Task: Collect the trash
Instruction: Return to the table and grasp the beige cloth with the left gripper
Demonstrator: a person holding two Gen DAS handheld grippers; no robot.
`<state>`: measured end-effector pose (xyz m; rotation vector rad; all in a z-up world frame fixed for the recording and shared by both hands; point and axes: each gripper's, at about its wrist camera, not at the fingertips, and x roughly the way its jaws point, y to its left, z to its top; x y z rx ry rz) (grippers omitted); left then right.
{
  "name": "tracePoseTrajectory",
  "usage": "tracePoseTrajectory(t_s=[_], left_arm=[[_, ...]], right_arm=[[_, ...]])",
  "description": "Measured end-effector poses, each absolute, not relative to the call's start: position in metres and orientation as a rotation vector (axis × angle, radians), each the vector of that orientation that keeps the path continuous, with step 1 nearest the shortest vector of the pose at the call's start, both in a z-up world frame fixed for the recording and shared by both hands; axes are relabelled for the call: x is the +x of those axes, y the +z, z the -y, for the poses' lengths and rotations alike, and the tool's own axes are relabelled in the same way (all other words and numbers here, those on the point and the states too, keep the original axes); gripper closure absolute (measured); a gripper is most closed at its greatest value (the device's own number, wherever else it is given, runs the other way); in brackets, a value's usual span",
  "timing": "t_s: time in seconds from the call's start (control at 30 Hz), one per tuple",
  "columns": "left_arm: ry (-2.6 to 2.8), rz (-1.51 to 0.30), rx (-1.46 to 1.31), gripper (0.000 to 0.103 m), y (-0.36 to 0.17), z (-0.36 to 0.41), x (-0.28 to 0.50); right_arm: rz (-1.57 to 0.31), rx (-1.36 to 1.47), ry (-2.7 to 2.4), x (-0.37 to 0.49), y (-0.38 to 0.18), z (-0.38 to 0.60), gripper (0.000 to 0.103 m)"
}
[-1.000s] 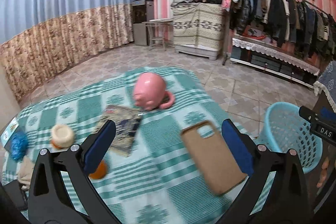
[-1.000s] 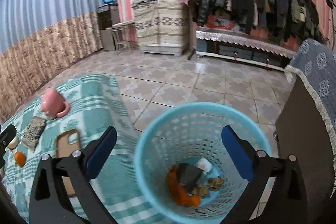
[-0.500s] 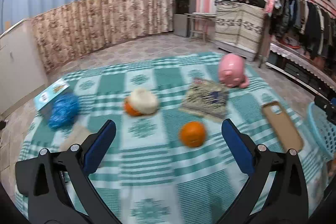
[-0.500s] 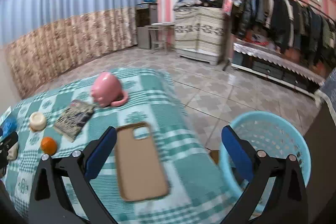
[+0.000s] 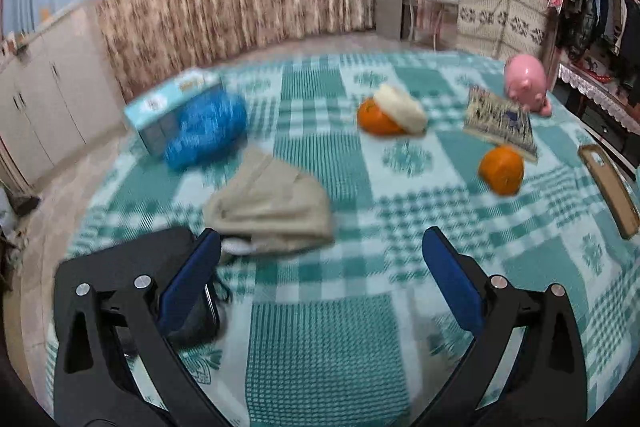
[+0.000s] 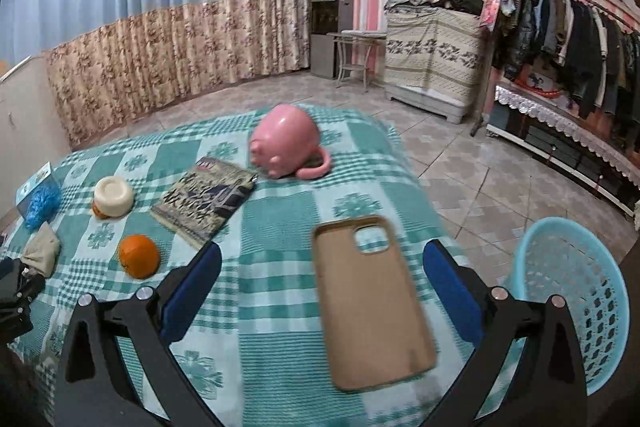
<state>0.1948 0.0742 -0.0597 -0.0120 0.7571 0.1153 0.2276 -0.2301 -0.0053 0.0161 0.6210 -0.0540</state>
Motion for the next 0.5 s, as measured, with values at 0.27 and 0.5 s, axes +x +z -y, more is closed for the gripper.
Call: tracePoseTrajectory(t_s=[0.27, 0.5], left_arm=[[0.136, -0.791, -0.113, 0.006, -0.067, -0.102, 0.212], [0.218, -0.798, -0.11, 0.007, -0.067, -0.114, 0.237]], right_arm=[[-0.67, -0.123, 0.007, 0.238, -0.023, 0.182, 0.005], [-0.696, -0.202, 0.053, 0.241, -0.029, 0.157, 0.005]])
